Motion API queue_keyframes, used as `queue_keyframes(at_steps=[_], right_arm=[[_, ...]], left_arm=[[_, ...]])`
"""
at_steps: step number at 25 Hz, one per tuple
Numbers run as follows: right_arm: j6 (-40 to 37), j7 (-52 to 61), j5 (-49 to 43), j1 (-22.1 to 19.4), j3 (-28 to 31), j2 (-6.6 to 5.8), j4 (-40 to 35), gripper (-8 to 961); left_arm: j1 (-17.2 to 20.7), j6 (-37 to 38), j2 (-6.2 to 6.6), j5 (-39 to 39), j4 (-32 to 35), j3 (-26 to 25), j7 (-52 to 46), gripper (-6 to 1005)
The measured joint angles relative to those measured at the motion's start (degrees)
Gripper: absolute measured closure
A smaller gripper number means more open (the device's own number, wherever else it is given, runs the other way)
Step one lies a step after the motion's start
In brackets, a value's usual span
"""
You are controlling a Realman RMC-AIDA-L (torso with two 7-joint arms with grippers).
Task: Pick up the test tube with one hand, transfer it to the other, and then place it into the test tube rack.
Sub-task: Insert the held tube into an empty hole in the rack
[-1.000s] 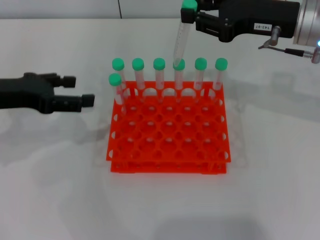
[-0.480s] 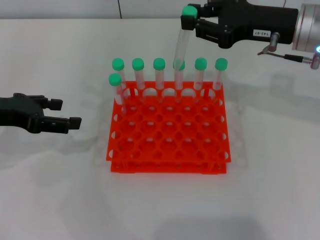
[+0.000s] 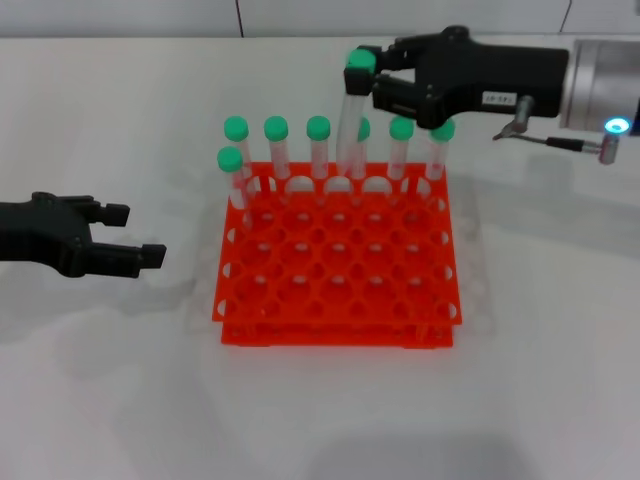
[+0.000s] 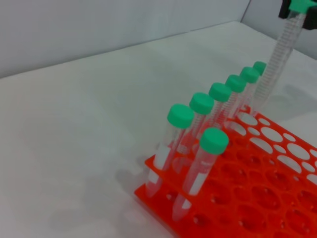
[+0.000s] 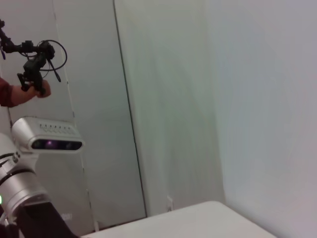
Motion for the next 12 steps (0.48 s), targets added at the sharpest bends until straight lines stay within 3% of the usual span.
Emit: queue_keyframes(at_steps=[12], right_arm=[[6.47,-2.0,7.6,0.14,-10.99,0.11,0.4,679]], left_arm=[[0.4,-0.24,-0.54,1.52,-0.2,0.1,1.92,107]])
